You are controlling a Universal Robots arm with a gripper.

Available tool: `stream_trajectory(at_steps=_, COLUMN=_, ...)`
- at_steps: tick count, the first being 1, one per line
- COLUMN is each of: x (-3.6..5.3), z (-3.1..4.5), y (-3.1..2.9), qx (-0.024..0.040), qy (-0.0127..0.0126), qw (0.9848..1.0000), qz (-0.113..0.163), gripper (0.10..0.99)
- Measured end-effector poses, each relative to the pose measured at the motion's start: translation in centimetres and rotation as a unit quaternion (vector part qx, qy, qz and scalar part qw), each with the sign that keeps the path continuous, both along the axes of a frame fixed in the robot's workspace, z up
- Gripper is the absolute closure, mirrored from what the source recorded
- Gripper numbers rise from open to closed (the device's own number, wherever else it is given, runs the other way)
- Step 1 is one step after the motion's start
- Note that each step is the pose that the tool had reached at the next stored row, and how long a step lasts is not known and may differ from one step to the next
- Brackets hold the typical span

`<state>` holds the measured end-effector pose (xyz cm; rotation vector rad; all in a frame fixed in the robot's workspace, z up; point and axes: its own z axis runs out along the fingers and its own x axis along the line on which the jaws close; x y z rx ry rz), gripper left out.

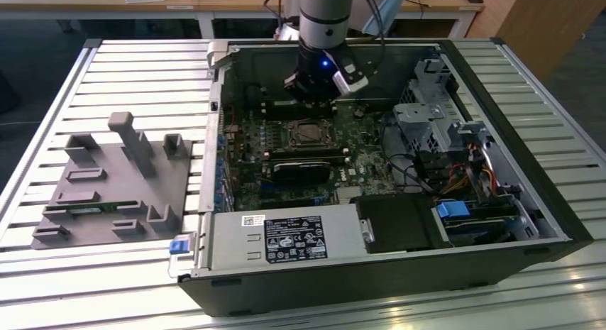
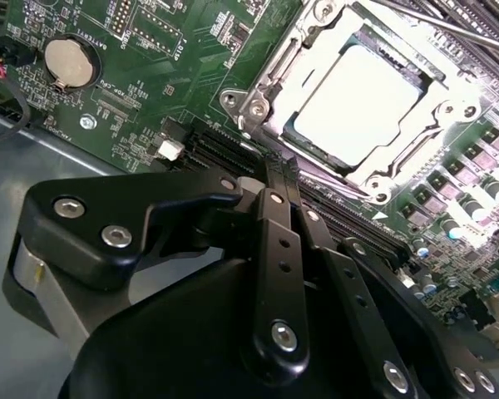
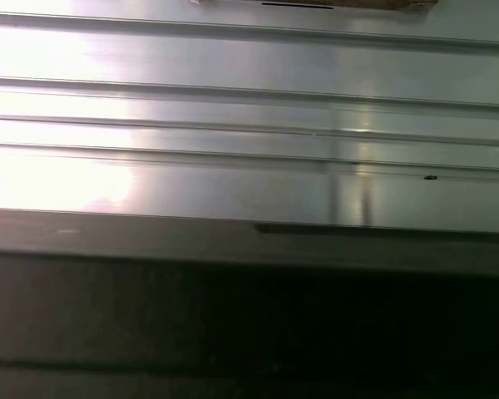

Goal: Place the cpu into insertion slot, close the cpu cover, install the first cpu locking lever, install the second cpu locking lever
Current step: 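Install the first cpu locking lever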

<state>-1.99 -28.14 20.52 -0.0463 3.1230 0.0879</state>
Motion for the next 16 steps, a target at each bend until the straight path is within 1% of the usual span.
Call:
stream_trajectory(at_steps=10, x=0.15, z=-0.50, y=0.00, qx=-0.0008, qy=0.0002, qw=1.0000, qz=0.000, gripper=0.980)
stream_trajectory(at_steps=16, x=0.16, z=-0.53, y=0.00, qx=-0.0008, qy=0.0001, qw=1.0000, qz=0.000, gripper=0.980)
